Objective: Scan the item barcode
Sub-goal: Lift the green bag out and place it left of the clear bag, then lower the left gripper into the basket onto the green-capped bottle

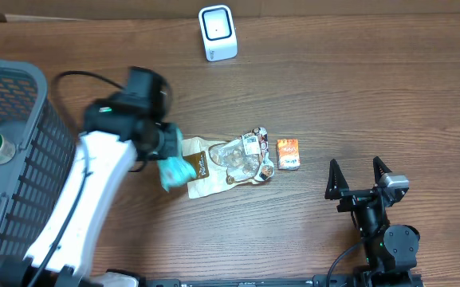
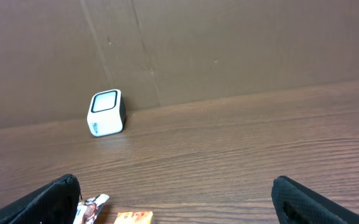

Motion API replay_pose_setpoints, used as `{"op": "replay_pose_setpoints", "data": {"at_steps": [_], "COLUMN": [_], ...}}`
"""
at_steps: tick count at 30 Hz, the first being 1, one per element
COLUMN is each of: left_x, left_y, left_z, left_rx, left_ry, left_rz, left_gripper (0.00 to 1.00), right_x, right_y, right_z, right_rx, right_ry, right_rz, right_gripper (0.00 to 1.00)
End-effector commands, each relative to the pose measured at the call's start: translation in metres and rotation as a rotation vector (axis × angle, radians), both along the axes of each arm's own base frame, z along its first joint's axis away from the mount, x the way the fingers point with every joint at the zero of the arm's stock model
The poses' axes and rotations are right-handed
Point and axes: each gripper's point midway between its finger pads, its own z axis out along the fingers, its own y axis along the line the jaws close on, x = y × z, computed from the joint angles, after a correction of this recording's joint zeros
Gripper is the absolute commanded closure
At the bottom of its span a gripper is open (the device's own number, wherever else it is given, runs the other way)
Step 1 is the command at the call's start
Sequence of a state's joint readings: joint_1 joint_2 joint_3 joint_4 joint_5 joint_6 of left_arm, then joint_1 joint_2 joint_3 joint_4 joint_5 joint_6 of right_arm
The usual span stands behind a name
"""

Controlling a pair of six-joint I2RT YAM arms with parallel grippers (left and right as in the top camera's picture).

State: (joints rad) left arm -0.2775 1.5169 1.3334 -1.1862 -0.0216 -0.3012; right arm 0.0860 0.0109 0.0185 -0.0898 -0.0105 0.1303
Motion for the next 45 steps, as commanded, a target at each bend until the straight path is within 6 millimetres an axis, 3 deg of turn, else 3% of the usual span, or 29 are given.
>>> {"op": "replay_pose_setpoints", "data": {"at_steps": [1,7,11,14,17,21,24,25,27,30,35,39,45], "left_x": [0.001,0.003,0.006,0.013,0.024,0.037,0.045,0.047,0.048,0.042,0.023,0.010,-0.008], "left_y": [-0.001,-0.013,-0.016,-0.019,-0.017,-0.005,0.027,0.046,0.073,0.127,0.215,0.265,0.318], "left_z": [-0.023,-0.058,-0.060,-0.039,0.001,0.068,0.118,0.140,0.162,0.185,0.199,0.197,0.154], "left_rx": [0.085,0.075,0.059,0.044,0.029,-0.001,0.019,0.026,0.024,0.012,-0.012,-0.014,0.069], "left_ry": [0.036,0.130,0.128,0.078,-0.012,-0.155,-0.273,-0.327,-0.383,-0.450,-0.532,-0.565,-0.440], "left_rz": [-0.010,-0.031,-0.018,-0.018,-0.009,0.013,0.092,0.150,0.235,0.467,0.867,1.028,1.113], "left_gripper": [0.82,0.77,0.76,0.74,0.66,0.35,0.20,0.12,0.01,0.00,0.00,0.00,0.01], "right_x": [0.000,0.000,0.000,0.000,0.000,0.000,0.000,0.000,0.000,0.000,0.000,0.000,0.000], "right_y": [0.000,0.000,0.000,0.000,0.000,0.000,0.000,0.000,0.000,0.000,0.000,0.000,0.000], "right_z": [-0.002,-0.002,-0.002,-0.002,-0.002,-0.002,-0.002,-0.002,-0.002,-0.002,-0.002,-0.002,-0.002], "right_rx": [0.000,0.000,0.000,0.000,0.000,0.000,0.000,0.000,0.000,0.000,0.000,0.000,0.000], "right_ry": [-0.003,-0.003,-0.003,-0.003,-0.003,-0.003,-0.003,-0.003,-0.003,-0.003,-0.003,-0.003,-0.003], "right_rz": [-0.003,-0.003,-0.003,-0.003,-0.003,-0.003,-0.003,-0.003,-0.003,-0.003,-0.003,-0.003,-0.003], "right_gripper": [0.00,0.00,0.00,0.00,0.00,0.00,0.00,0.00,0.00,0.00,0.00,0.00,0.00]}}
